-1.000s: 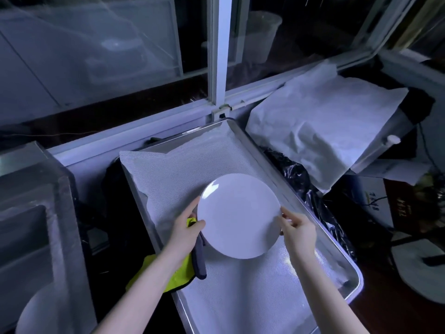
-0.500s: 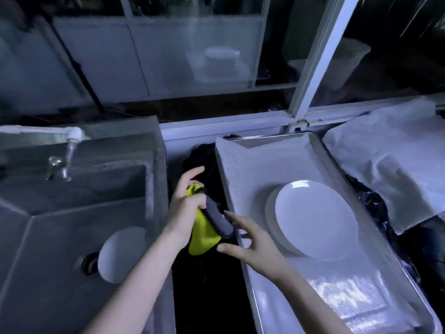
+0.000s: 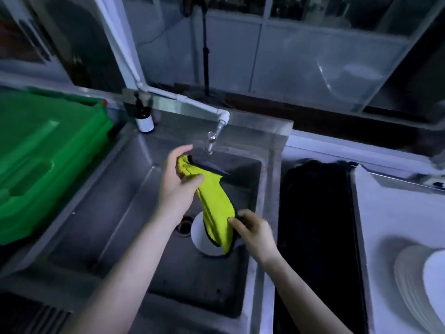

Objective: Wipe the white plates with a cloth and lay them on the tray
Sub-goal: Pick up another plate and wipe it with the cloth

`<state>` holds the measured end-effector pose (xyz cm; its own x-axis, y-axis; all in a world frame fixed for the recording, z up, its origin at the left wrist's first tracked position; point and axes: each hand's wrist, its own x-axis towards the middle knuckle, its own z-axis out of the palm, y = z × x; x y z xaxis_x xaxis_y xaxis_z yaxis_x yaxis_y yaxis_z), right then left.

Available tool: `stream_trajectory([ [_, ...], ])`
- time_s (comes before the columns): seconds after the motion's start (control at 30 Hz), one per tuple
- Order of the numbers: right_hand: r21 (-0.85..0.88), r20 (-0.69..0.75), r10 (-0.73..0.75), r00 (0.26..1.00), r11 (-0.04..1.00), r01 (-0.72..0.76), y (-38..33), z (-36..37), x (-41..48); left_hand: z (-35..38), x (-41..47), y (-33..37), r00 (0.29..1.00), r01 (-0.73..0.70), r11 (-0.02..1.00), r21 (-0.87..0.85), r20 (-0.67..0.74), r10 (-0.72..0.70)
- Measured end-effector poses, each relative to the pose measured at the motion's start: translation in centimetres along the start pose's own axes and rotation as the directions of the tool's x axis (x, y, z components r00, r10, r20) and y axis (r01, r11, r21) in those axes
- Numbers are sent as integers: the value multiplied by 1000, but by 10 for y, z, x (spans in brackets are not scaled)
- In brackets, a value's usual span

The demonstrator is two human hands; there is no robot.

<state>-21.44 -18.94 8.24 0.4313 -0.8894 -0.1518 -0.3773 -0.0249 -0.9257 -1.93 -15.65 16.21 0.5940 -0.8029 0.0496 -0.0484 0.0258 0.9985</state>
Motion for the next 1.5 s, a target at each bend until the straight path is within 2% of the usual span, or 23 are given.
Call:
stream_trajectory([
  [0.13, -18, -18, -14, 1000, 1000, 13, -19, 57, 22, -64, 26, -36, 997, -52, 950, 308, -31, 64],
  [0.27, -26, -58, 42, 997, 999, -43, -23, 106, 46, -102, 29, -74, 1000, 3, 831, 556, 11, -11],
  [0.33, 29, -34, 138, 990, 990, -137, -23, 126, 57, -107, 23, -89, 996, 75, 842, 534, -1, -88],
  [0.43, 196, 12, 320, 947, 928, -316, -21, 147, 67, -103, 13, -105, 945, 214, 912, 349, 163, -284],
  [0.53, 298, 165, 363, 917, 868, -397, -22, 149, 67, -102, 14, -122, 926, 199, 900, 387, 227, -302],
  [0.6, 200, 163, 339, 926, 908, -368, -22, 144, 69, -104, 20, -129, 931, 164, 895, 415, 234, -279],
  [0.67, 78, 63, 301, 951, 949, -306, -22, 141, 77, -104, 26, -136, 938, 161, 899, 407, 222, -268],
  [0.83, 46, 40, 300, 953, 952, -302, -24, 134, 91, -107, 48, -143, 942, 311, 905, 290, 31, -333],
  [0.97, -25, 53, 323, 945, 946, -322, -23, 129, 99, -115, 66, -137, 927, 375, 910, 180, -38, -374],
  [1.1, -301, 102, 313, 944, 915, -270, -27, 126, 107, -126, 78, -138, 948, 318, 919, 235, -76, -308],
  [1.23, -490, 137, 260, 956, 856, -163, -29, 127, 115, -136, 87, -143, 978, 204, 892, 402, -126, -167],
  [1.3, -480, 115, 198, 973, 869, -120, -31, 130, 117, -140, 91, -144, 988, 155, 874, 460, -56, -146],
  [1.33, -466, 96, 166, 981, 879, -103, -33, 133, 118, -141, 91, -144, 990, 102, 863, 495, 34, -136],
  [1.43, -433, 47, 126, 991, 897, -94, -39, 138, 125, -141, 93, -146, 919, -4, 827, 562, 328, -219],
  [1.5, -447, 81, 134, 988, 891, -84, -42, 135, 132, -143, 98, -149, 900, -92, 783, 615, 389, -199],
])
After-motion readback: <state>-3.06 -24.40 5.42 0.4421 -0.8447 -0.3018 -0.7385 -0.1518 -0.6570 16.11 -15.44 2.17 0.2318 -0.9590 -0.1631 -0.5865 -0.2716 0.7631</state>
